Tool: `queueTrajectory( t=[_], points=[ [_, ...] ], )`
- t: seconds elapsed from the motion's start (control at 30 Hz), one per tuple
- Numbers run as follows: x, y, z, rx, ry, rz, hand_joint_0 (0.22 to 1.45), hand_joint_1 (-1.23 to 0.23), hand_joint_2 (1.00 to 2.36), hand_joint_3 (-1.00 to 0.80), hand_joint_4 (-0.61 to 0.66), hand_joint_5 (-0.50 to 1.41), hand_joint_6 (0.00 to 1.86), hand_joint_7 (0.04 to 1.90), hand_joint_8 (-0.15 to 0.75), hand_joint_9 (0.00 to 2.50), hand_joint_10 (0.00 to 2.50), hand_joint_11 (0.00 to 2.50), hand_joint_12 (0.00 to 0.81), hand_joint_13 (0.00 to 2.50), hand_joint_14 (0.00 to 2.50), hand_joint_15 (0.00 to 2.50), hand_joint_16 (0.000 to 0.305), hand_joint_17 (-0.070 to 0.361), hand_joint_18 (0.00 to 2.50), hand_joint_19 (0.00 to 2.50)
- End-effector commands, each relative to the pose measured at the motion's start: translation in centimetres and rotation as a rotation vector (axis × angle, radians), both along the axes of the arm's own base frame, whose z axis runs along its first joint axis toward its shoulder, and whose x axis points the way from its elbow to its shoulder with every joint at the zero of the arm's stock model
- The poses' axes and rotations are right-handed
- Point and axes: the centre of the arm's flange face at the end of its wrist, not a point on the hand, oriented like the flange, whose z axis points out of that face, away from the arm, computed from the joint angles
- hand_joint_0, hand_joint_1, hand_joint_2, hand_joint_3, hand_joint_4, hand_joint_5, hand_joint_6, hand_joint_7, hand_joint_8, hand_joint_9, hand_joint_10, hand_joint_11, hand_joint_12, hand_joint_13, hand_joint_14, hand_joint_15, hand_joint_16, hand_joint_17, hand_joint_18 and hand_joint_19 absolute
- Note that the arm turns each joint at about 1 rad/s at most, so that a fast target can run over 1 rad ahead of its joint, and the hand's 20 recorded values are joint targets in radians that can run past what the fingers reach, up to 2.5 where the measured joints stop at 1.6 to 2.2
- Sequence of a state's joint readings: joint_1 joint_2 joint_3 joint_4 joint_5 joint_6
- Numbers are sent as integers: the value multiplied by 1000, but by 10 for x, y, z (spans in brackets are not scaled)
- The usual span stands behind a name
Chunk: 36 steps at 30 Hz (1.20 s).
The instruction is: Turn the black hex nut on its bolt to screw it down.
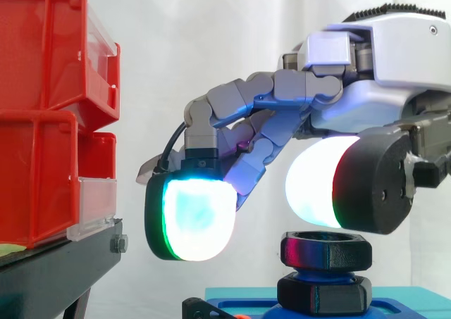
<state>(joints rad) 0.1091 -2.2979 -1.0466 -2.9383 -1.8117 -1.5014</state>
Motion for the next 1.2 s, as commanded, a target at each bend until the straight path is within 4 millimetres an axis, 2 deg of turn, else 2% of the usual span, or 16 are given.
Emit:
queueTrajectory(
  t=[0.0, 0.5, 1.17],
  points=[
    [-2, -5, 8, -25, 26, -3, 550, -312, 1000, -500, 266, -64, 628, 1133, 294, 705, 4, 180, 339, 358, 0, 0, 49, 111, 487, 316],
    [-10, -15, 19, -69, 27, 15, 553, -312, 1000, -500, 245, -62, 681, 1072, 289, 738, 4, 177, 337, 367, 0, 0, 49, 110, 489, 323],
    [-13, -15, 16, -74, 50, 21, 555, -316, 1000, -500, 210, -58, 717, 1057, 289, 794, 5, 189, 334, 378, 0, 0, 48, 109, 502, 313]
  ],
)
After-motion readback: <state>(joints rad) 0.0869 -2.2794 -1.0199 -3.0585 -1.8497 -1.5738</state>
